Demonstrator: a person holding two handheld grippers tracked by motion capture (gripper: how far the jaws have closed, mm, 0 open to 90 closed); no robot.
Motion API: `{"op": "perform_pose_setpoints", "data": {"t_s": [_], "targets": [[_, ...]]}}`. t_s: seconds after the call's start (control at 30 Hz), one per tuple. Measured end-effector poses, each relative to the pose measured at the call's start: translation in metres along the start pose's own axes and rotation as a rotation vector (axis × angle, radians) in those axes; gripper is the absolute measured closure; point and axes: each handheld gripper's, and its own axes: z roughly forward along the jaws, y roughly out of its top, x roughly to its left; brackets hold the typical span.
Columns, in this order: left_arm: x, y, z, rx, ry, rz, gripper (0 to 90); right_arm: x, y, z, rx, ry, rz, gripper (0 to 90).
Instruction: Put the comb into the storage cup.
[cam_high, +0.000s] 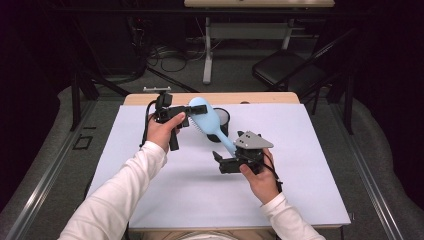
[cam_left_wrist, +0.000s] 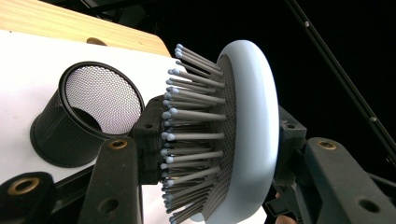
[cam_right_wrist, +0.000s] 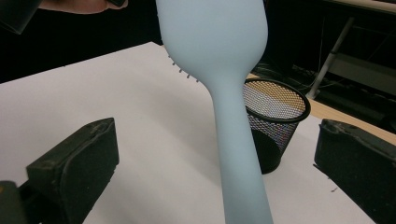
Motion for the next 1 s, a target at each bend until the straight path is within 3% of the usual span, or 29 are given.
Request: {"op": "perform_pose_setpoints", "data": {"t_s": [0.13,0.43,0.63,1.0], "targets": [[-0.0014,-0.0004,0.0004,-0.003,-0.002,-0.016,50.4,-0.0009,-0.0001,-0.0006,-0.006,0.001,0.001,0.0],[0.0006,0.0004,0.001,0.0,0.001,0.003,50.4,-0.0021,-0.0008,-0.0004,-0.014,0.007,0.005,0.0],[0.0008,0.0012,0.0006,-0.014,0.006,-0.017,50.4,-0.0039,-0.0009,-0.0009,-0.013,0.006,0.015,0.0],[0.0026,0.0042,-0.0034,-0.038,0.02,0.003,50.4,-0.0042,-0.0015,-0.0002,-0.006,0.005,0.013,0.0]]}}
